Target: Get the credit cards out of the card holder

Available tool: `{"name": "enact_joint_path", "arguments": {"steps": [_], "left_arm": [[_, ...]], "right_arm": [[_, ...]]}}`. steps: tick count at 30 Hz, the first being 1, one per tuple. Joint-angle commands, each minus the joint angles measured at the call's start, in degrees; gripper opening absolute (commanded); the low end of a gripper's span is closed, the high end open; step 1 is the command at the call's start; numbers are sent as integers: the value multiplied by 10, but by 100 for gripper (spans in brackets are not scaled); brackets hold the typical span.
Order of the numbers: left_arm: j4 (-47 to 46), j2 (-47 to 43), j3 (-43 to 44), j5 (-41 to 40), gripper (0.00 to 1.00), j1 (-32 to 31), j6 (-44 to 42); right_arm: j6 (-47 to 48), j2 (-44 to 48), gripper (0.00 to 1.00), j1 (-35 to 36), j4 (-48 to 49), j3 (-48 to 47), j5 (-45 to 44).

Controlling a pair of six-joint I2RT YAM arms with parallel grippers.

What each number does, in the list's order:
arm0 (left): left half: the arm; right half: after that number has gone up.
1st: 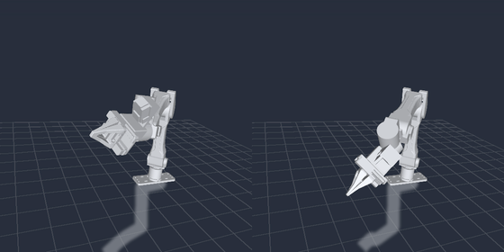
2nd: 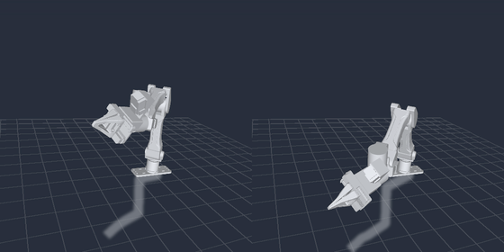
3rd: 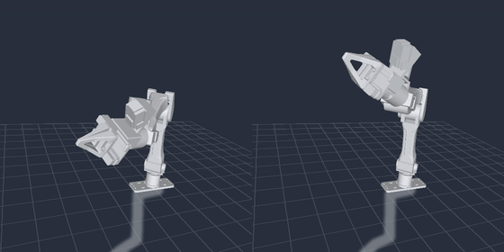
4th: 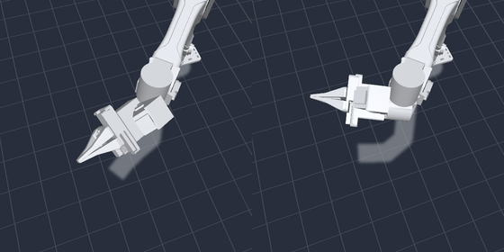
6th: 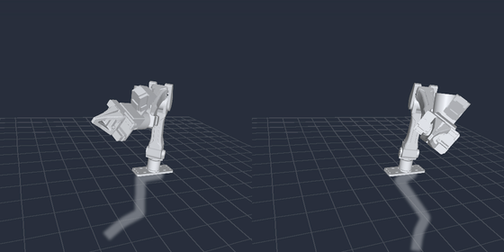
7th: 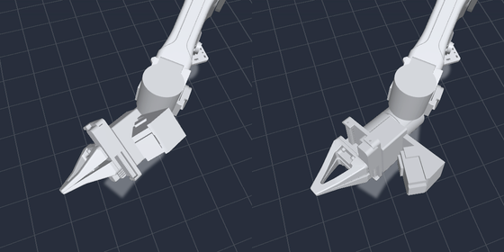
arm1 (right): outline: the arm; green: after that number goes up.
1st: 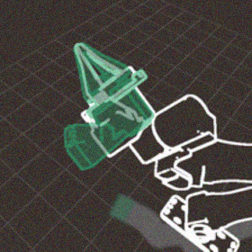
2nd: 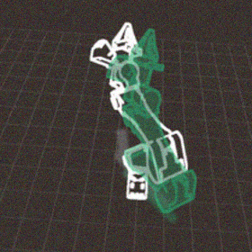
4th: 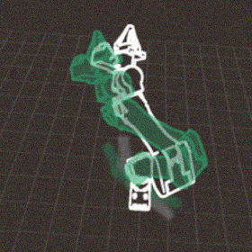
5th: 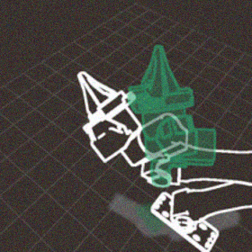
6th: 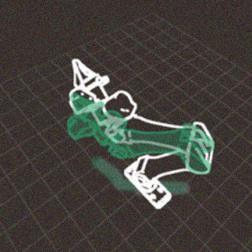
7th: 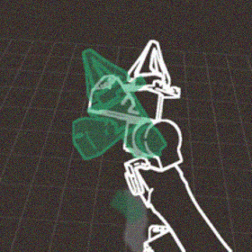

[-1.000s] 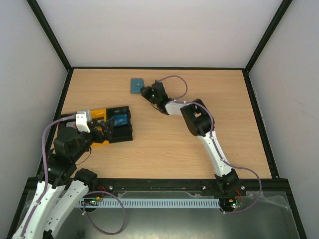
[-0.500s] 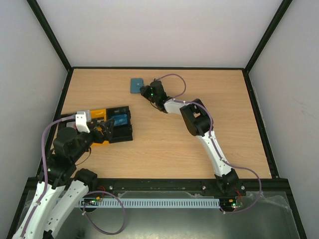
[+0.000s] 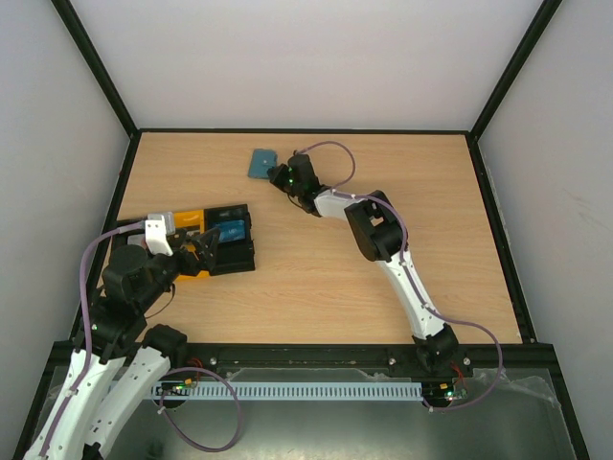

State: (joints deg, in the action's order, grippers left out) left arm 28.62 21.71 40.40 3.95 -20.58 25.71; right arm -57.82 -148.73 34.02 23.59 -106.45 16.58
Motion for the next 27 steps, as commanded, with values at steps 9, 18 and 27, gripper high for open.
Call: {"name": "enact_joint_path", "arguments": {"steps": [9, 18, 27], "left_arm": [[-6, 3, -8, -7, 100, 3, 0], [-6, -2, -8, -12, 100, 2, 2], [-5, -5, -8, -17, 100, 3, 3]], "right_arm": [[22, 4, 2, -4, -29, 5, -12], [48, 71, 2, -11, 16, 123, 8], [88, 182, 2, -19, 11, 297, 28]]}}
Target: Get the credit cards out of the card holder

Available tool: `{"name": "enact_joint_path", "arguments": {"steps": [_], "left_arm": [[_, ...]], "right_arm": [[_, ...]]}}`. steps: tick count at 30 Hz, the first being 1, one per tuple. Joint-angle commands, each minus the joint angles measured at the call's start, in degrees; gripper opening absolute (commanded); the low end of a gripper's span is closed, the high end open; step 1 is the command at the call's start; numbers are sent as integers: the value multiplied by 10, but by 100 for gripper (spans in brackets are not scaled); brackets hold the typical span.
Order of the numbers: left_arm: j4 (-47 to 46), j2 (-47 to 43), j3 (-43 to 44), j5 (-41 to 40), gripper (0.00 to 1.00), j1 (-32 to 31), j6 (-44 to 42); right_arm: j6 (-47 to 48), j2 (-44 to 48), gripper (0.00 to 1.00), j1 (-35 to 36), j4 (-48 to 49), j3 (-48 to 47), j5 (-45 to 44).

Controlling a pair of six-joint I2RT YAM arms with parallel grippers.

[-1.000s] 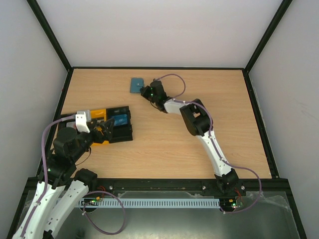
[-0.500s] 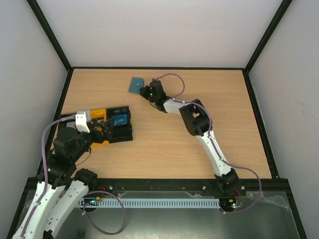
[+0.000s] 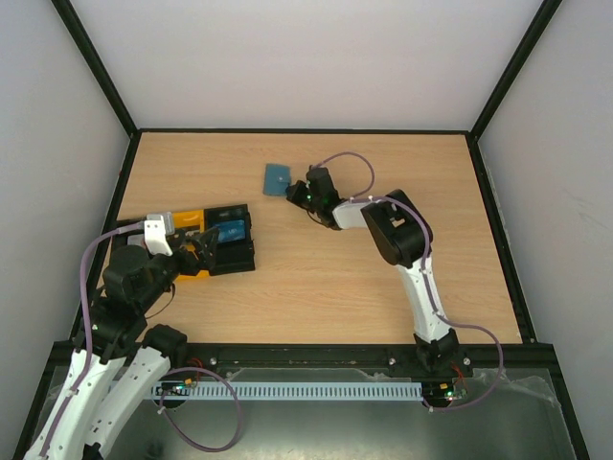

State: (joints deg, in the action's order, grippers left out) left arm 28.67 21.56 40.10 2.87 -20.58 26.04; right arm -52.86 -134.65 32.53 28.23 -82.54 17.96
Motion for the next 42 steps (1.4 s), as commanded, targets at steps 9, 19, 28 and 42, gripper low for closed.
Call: {"name": "enact_joint_path", "arguments": {"steps": [9, 19, 28, 42], "left_arm": [[-6, 3, -5, 1, 100, 3, -2], [-5, 46, 14, 41, 100, 3, -18], [-4, 18, 2, 13, 100, 3, -8], [-2, 16, 0, 8, 100, 2, -4]], "right_arm": [[131, 173, 2, -5, -113, 221, 18], [127, 291, 11, -5, -92, 345, 2], [8, 222, 24, -4, 39, 290, 0], [-31, 104, 25, -3, 21, 137, -5]]}}
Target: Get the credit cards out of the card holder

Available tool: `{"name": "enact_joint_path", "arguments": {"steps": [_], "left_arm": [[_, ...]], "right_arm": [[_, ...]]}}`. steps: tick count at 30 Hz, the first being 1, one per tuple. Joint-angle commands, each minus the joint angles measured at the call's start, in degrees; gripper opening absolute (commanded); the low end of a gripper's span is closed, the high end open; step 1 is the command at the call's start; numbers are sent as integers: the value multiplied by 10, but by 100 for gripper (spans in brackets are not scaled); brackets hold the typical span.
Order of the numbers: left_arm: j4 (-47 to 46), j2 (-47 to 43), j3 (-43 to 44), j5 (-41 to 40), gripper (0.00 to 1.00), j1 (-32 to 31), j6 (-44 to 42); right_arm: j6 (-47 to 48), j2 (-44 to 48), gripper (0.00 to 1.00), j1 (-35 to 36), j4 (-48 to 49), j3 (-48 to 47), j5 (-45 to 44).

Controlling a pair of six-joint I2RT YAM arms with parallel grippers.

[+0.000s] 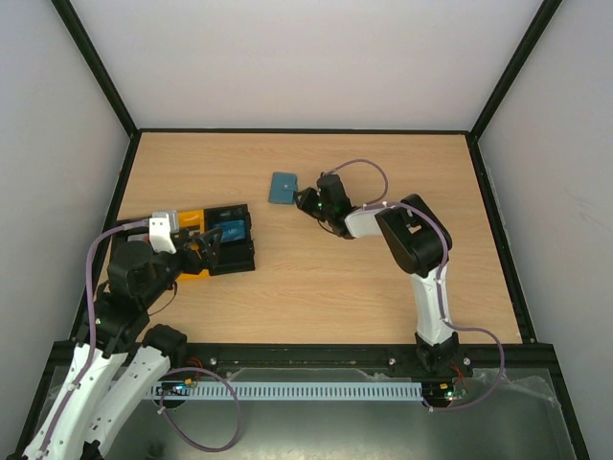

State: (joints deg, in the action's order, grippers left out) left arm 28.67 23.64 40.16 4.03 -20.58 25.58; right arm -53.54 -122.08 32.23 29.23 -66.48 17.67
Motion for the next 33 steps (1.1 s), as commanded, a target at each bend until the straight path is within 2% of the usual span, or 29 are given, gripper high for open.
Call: {"name": "enact_joint_path", "arguments": {"steps": [1, 14, 28, 33], "left_arm": [[-2, -5, -1, -4, 100, 3, 0], [-6, -7, -4, 10, 100, 2, -3], [-7, -8, -5, 10, 100, 3, -4], [-6, -12, -5, 7, 100, 3, -3]], "right_arm": [[-27, -27, 25, 0, 10, -29, -2], [-41, -72, 25, 3, 31, -63, 31], [-33, -83, 20, 5, -18, -85, 19], [-27, -71, 20, 6, -32, -83, 12]]}}
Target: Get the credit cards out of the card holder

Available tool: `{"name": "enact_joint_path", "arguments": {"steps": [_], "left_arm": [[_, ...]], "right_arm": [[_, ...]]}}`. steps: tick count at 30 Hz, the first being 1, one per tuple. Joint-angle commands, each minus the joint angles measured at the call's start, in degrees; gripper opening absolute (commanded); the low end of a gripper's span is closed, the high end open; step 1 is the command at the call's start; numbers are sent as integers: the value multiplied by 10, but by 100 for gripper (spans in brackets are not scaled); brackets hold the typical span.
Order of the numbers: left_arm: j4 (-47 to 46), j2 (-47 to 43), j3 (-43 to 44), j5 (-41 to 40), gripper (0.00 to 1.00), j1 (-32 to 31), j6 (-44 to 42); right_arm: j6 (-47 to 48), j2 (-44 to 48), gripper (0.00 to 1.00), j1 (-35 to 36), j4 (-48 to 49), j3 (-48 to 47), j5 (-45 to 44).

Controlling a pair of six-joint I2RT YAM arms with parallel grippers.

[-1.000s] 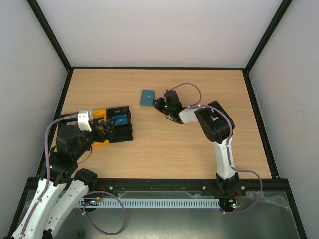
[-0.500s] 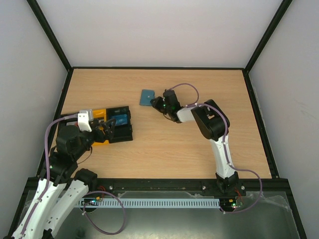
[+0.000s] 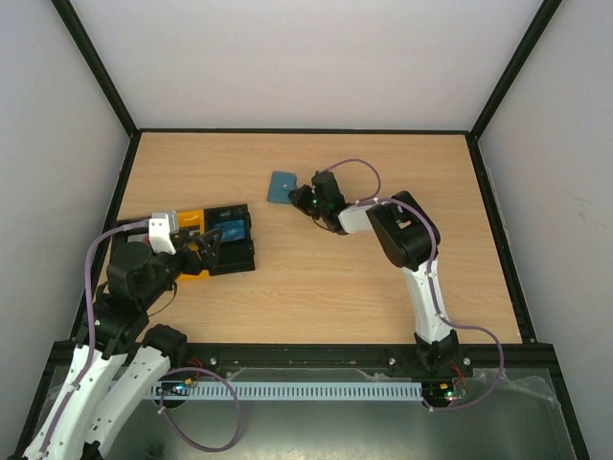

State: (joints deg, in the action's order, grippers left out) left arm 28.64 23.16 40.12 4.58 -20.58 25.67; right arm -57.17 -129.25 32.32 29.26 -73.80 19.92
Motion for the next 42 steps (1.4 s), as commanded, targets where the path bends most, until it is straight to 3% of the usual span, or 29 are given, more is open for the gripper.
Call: {"name": "enact_joint_path", "arguments": {"steps": [1, 42], "left_arm": [[-6, -8, -5, 2, 100, 3, -4], [-6, -11, -4, -3, 100, 3, -3]], "right_arm": [[11, 5, 22, 6, -38, -11, -14], [50, 32, 21, 20, -107, -56, -68]]}}
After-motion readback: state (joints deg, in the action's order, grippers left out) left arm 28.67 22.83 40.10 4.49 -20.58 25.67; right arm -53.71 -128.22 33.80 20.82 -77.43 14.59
